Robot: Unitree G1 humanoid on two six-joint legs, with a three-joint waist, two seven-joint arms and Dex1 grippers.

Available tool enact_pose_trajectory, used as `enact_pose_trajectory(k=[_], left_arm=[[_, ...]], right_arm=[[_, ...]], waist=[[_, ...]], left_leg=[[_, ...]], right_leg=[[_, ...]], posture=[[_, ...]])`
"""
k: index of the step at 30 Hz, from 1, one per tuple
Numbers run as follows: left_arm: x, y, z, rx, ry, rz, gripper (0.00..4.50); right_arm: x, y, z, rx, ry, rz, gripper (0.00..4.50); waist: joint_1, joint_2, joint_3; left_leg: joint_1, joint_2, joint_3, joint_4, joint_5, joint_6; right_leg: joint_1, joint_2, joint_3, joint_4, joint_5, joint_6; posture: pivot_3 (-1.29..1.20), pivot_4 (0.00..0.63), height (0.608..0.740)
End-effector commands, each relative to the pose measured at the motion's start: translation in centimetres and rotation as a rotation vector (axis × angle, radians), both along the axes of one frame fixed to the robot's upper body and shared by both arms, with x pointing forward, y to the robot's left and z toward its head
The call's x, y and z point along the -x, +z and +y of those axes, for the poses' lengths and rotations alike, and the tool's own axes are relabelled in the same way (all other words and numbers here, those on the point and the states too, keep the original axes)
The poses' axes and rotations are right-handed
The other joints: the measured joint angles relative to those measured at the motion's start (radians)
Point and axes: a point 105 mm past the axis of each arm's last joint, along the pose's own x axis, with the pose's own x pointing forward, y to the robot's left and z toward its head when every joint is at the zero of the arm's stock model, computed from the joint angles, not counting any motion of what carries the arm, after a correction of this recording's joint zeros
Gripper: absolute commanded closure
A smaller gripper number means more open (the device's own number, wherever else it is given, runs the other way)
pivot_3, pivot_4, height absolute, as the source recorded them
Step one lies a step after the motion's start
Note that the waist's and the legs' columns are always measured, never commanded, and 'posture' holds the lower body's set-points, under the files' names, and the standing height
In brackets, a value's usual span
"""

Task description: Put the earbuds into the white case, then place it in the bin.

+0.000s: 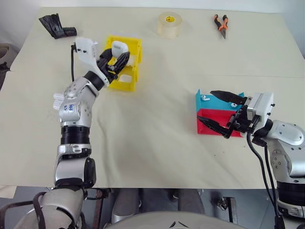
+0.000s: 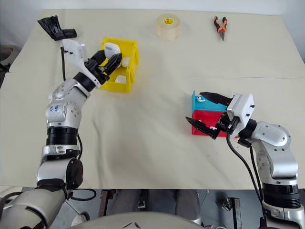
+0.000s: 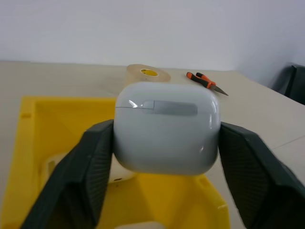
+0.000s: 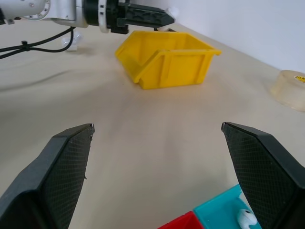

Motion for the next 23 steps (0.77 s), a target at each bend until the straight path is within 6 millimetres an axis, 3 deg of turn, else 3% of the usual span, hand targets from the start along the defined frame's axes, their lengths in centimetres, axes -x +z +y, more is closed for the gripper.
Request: enact_pose_trajectory(k=[1, 4, 8, 15, 23], left_arm=[[0.4, 1.0, 0.6, -0.028, 0.012, -0.034, 0.02], [1.5, 1.3, 0.9, -0.041, -0.011, -0.058, 0.02], [4.6, 1.4, 1.9, -0.093, -0.126, -0.108, 0.02], [11.3, -2.9, 4.1, -0.421, -0.374, -0.096, 0.02], [12.8, -4.1, 2.9, -0.490, -0.395, -0.123, 0.02]], right_arm=[[0.6, 1.0, 0.3, -0.007, 0.004, -0.049, 0.00], [0.8, 0.9, 0.1, -0.010, -0.005, -0.046, 0.00], [0.9, 0.7, -0.6, 0.004, -0.016, -0.038, 0.00], [1.5, 0.0, -2.4, 0.065, 0.016, 0.020, 0.00], [1.3, -0.8, -3.6, 0.120, 0.038, 0.052, 0.00]], waist=[[0.000, 0.000, 0.000], [0.000, 0.000, 0.000], [-0.002, 0.000, 0.000], [-0.006, 0.000, 0.000], [0.006, 0.000, 0.000]], left_leg=[[0.000, 0.000, 0.000, 0.000, 0.000, 0.000], [0.000, 0.000, 0.000, 0.000, 0.000, 0.000], [0.000, 0.001, 0.000, 0.000, 0.000, 0.000], [0.001, 0.001, 0.001, 0.000, 0.000, 0.000], [0.000, 0.001, 0.000, 0.002, 0.000, 0.000]], right_leg=[[0.000, 0.000, 0.000, 0.000, 0.000, 0.000], [0.000, 0.000, 0.000, 0.000, 0.000, 0.000], [0.000, 0.000, 0.000, 0.000, 0.000, 0.000], [0.000, 0.000, 0.001, 0.000, 0.000, 0.000], [0.000, 0.000, 0.001, 0.000, 0.000, 0.000]], posture=[[0.00, 0.150, 0.740], [0.00, 0.150, 0.740], [0.00, 0.150, 0.740], [0.00, 0.150, 0.740], [0.00, 0.150, 0.740]])
